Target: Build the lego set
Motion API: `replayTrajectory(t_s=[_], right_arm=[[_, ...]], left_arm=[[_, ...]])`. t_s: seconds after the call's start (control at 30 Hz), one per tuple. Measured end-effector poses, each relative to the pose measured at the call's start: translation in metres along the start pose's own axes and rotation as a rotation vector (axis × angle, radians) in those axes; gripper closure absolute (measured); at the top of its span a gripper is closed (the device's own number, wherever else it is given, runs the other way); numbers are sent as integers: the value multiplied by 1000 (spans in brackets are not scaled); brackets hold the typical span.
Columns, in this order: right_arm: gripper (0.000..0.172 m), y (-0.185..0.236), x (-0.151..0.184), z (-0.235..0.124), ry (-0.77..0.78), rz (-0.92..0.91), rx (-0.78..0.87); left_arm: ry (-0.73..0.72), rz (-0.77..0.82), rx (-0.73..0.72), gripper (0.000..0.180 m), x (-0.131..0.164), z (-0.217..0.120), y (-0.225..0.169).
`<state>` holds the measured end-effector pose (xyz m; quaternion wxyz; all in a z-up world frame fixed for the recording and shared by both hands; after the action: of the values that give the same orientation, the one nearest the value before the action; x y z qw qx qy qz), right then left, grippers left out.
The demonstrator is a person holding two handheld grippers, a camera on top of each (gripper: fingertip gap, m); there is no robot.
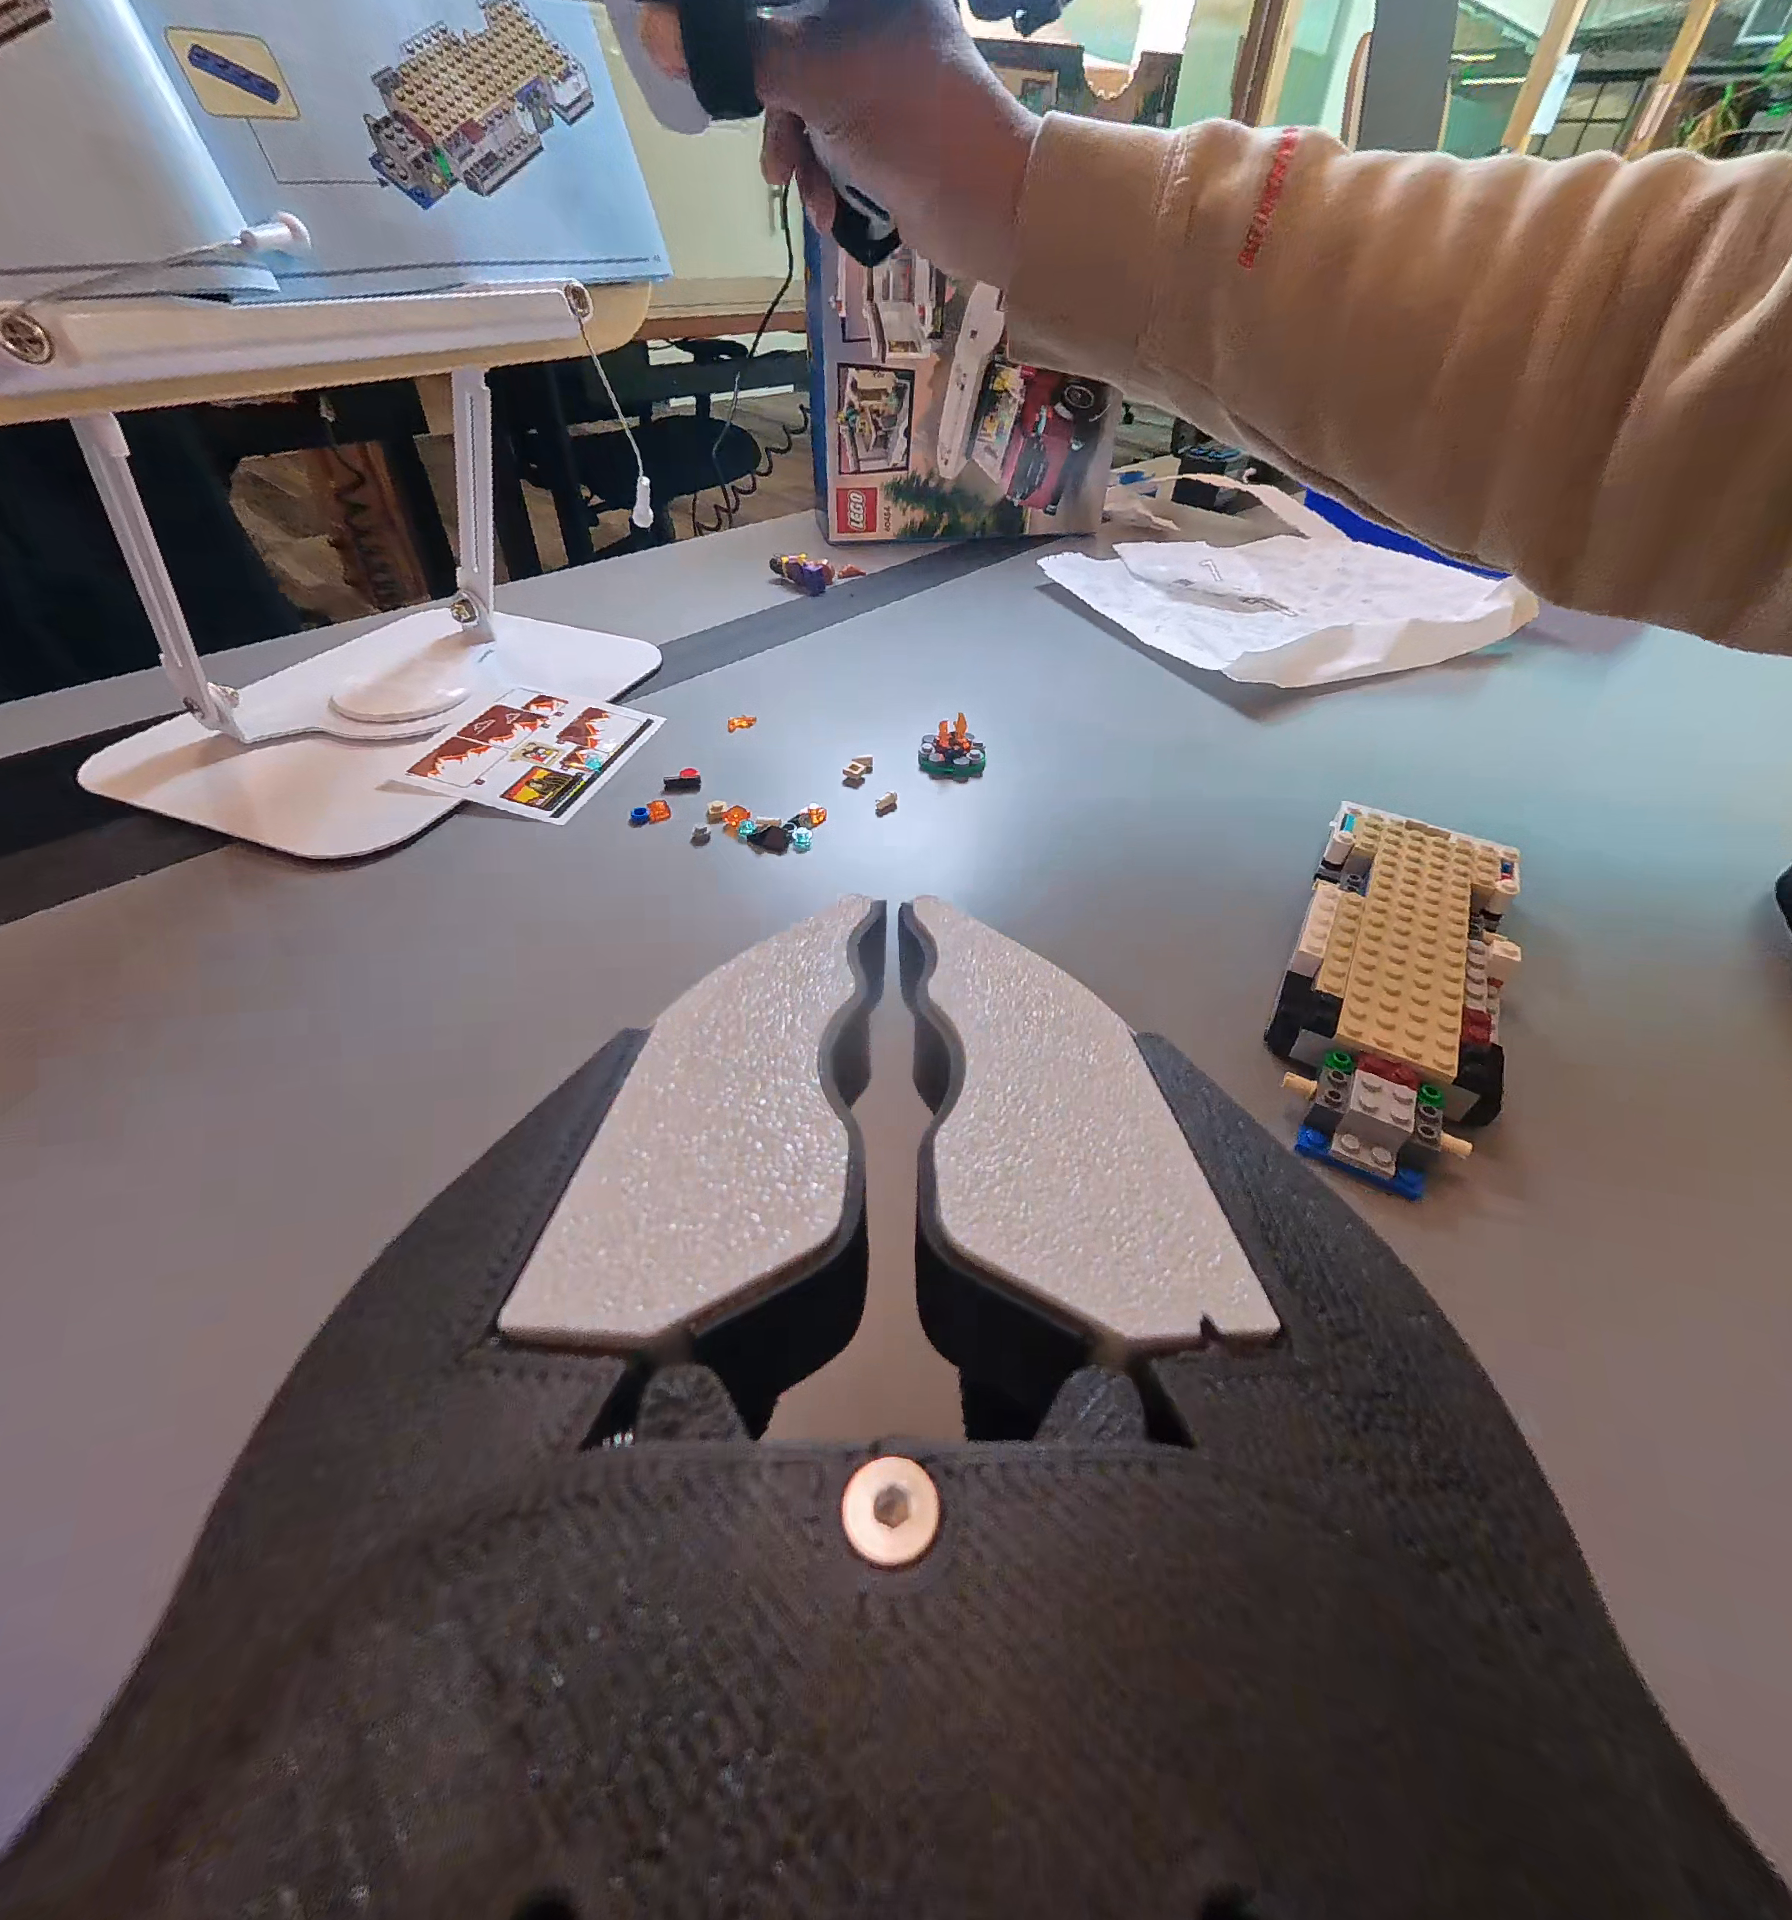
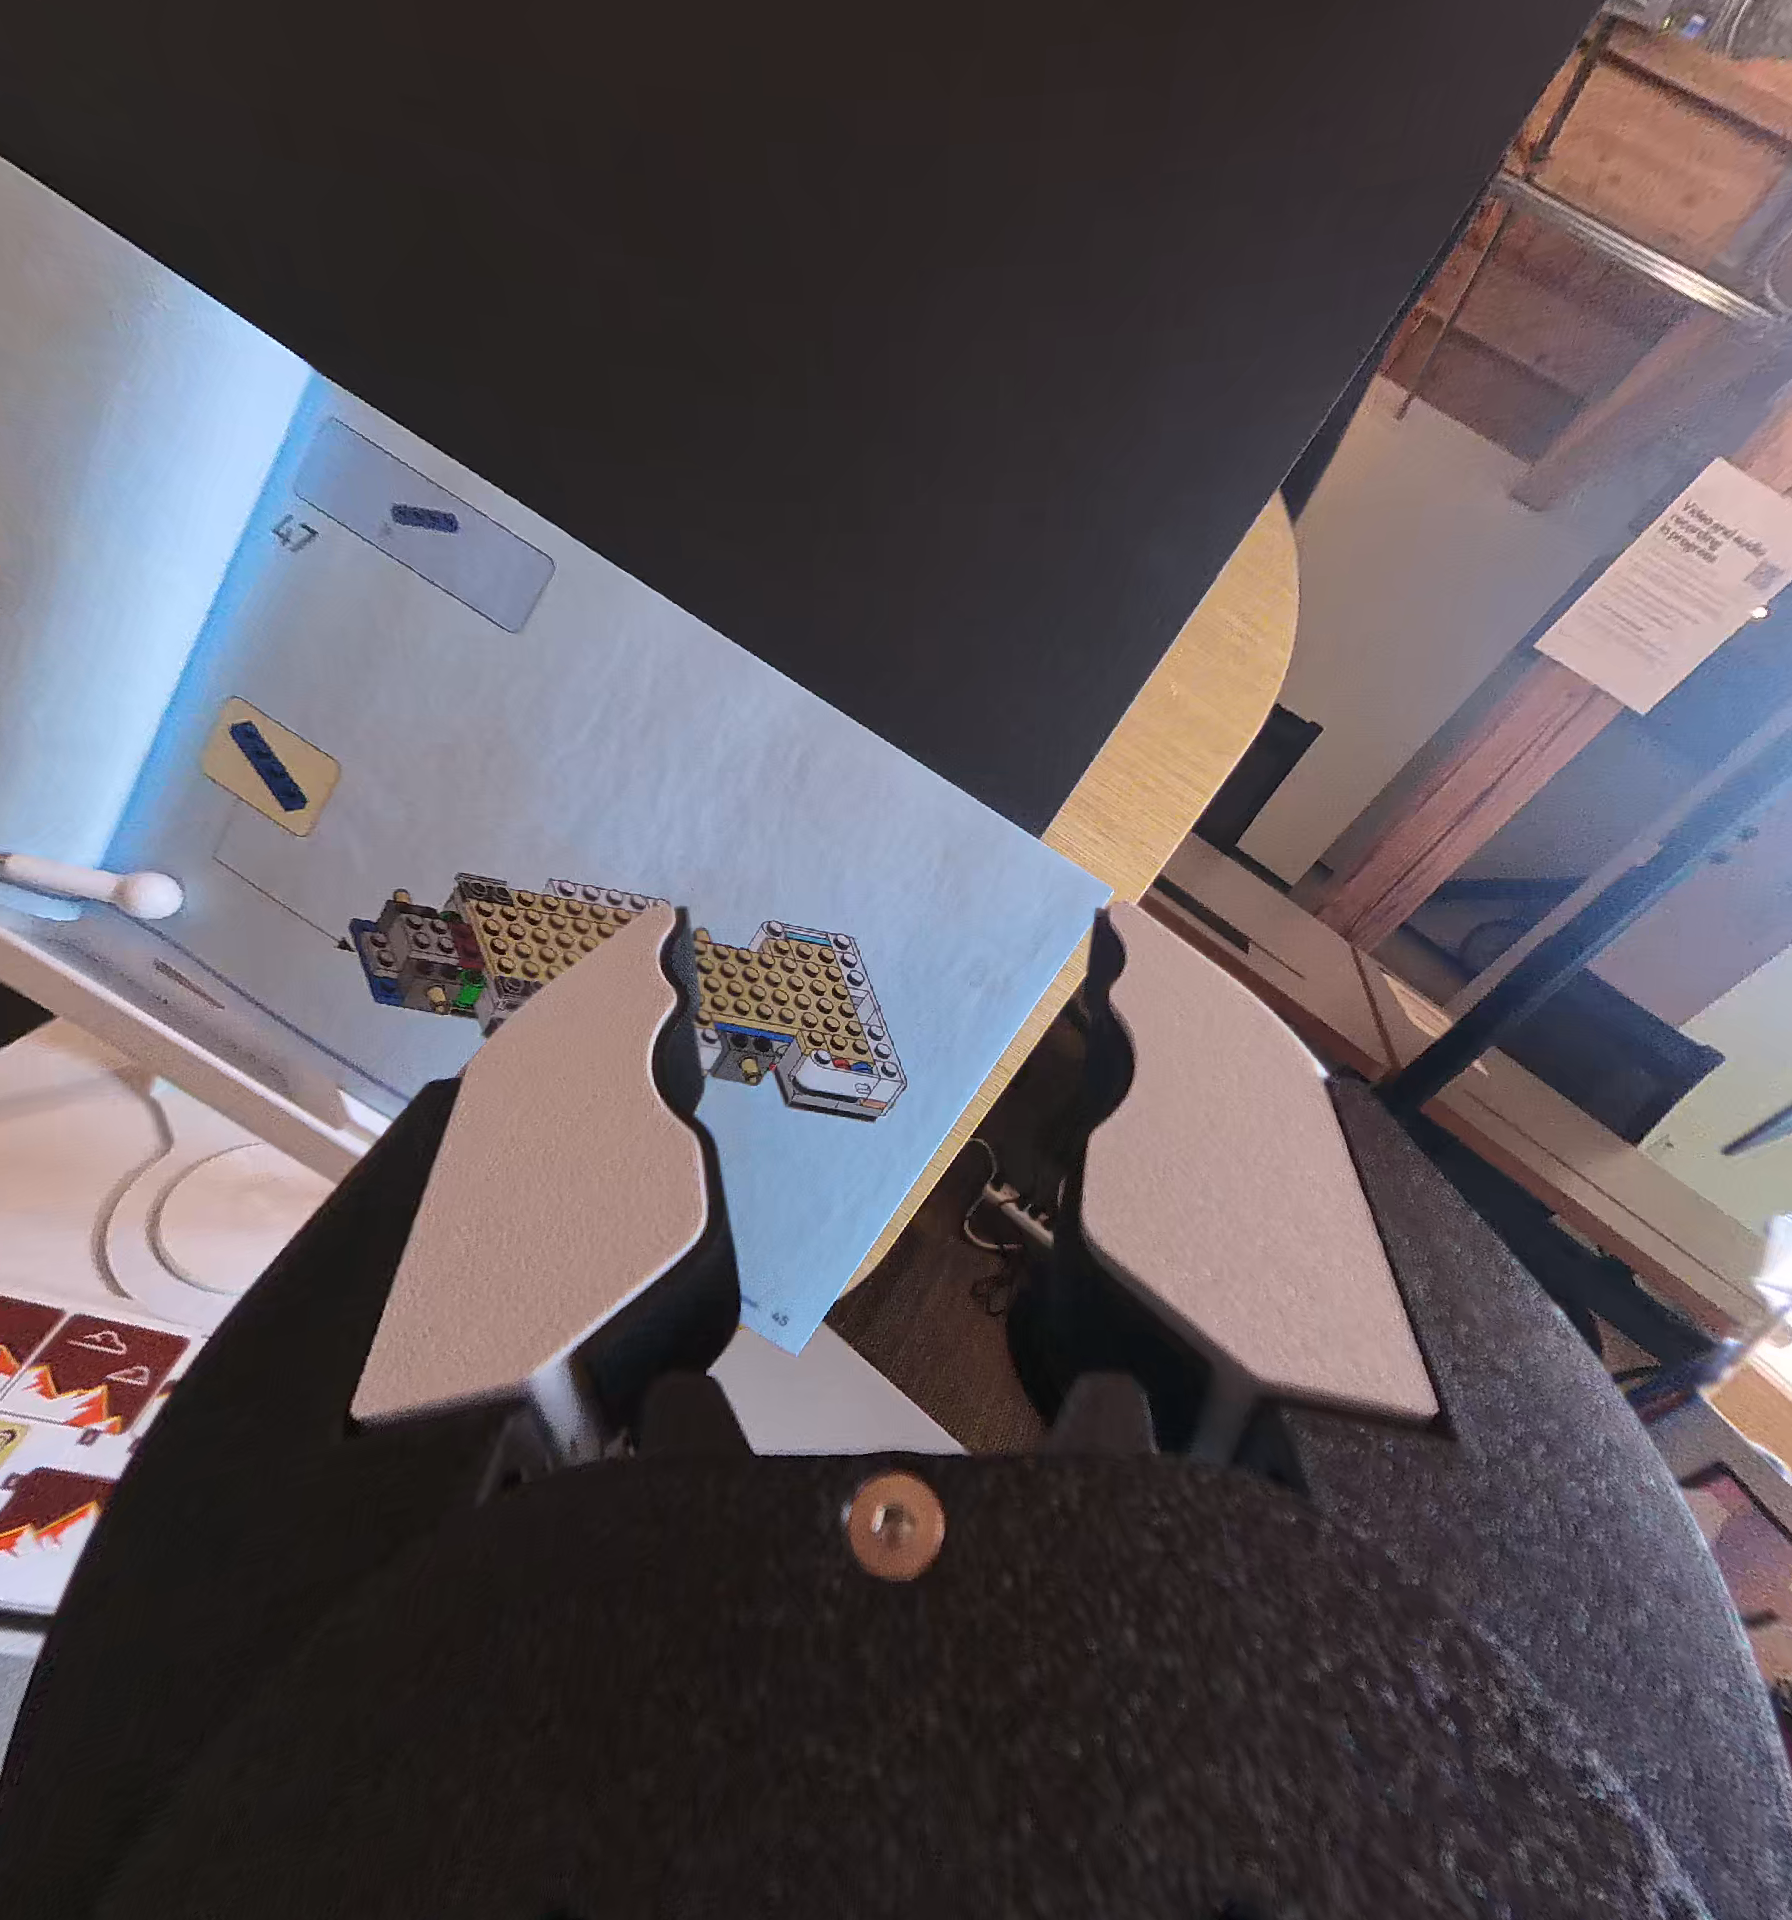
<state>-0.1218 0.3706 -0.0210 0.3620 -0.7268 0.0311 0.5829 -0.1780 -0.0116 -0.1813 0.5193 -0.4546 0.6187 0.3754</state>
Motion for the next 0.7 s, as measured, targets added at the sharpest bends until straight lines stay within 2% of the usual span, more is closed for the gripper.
replayTrajectory(t_s=[0.2, 0.47, 0.57, 0.7], right_arm=[[100, 6, 14, 21, 23, -19, -26], [98, 0, 10, 25, 9, -10, 2], [105, 0, 12, 25, 1, 11, 11], [128, 4, 17, 27, 7, 22, -8]], left_arm=[[41, 5, 10, 179, 10, 6, -2], [65, 33, 16, 180, 16, 9, -4], [68, 32, 20, 180, 16, 9, -5], [75, 36, 27, 180, 18, 10, -5]])
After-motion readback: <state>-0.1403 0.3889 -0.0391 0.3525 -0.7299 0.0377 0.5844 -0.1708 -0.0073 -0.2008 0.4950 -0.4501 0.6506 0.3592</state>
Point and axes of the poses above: each gripper's, where its closed fingertips meet, z out along the fingers, x out of its underside, y = z × x across the jaws, the point moved 2 cm from there along -z, back along the fingers, and after that the axes turned 9 degrees about -x, right-handed, at the moved point
